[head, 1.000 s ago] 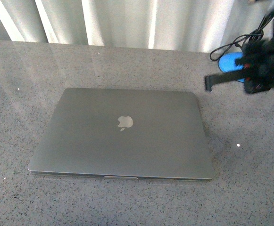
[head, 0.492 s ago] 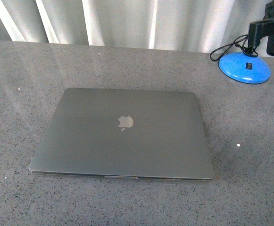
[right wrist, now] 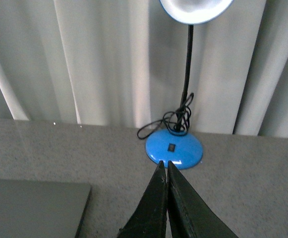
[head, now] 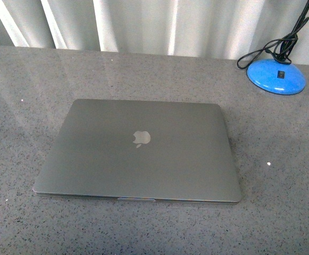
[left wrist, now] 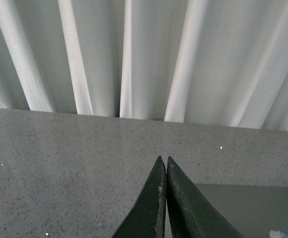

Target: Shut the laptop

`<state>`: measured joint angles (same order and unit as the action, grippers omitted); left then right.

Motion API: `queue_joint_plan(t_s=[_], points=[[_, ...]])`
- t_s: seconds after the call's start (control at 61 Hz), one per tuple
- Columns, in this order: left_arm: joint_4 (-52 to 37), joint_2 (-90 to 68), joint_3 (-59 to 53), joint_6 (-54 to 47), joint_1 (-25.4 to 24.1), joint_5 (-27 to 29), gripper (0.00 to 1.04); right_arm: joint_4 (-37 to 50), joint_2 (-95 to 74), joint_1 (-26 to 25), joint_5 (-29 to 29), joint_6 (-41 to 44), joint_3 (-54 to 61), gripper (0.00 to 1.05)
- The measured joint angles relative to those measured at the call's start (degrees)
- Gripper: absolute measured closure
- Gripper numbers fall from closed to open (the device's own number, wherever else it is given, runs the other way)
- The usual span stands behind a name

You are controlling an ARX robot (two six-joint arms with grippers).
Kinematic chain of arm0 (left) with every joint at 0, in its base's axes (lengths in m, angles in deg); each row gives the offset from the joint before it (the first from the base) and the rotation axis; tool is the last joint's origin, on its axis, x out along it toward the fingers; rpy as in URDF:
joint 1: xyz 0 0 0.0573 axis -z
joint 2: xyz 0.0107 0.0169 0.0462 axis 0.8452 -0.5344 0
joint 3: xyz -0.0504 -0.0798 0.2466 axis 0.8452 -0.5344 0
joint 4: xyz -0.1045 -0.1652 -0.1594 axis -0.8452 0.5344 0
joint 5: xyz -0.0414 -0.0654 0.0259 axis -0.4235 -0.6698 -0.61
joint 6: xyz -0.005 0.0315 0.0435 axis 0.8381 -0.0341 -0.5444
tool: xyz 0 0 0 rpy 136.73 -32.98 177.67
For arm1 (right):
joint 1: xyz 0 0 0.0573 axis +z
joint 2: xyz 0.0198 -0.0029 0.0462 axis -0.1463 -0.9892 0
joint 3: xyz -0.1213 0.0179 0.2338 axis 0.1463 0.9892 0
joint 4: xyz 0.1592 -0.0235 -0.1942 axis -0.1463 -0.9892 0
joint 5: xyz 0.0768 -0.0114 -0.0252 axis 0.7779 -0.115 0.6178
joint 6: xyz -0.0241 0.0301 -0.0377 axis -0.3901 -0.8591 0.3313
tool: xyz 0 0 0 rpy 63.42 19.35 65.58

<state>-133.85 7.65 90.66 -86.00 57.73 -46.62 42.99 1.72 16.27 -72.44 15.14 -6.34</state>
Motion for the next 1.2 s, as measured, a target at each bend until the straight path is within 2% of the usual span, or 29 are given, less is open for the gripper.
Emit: queue_joint_plan(t_s=[0.18,0.246,0.311,0.836,1.197], points=[[6.43,8.74,-2.64,-0.15,0.0,0.04,1.01,-6.71,9.09,-2.32,2.05,-0.09,2.25,1.04],[9.84,12.72,-3.34,-0.17,0.0,0.02,1.01,-10.8,13.81,-5.88,6.91,-0.11,2.97,1.04],[12.57,15.87,-3.89,-0.17,0.0,0.02,1.01,-13.57,16.98,-7.43,6.93,-0.22,3.15,1.04],[31.65,37.07,-4.09,-0.17,0.0,0.02,1.01,-32.13,37.53,-7.72,7.26,-0.22,3.32,1.04],[40.44,46.07,-4.09,-0.17,0.0,0.02,1.01,-40.33,45.9,-7.72,7.26,-0.24,3.32,1.04]])
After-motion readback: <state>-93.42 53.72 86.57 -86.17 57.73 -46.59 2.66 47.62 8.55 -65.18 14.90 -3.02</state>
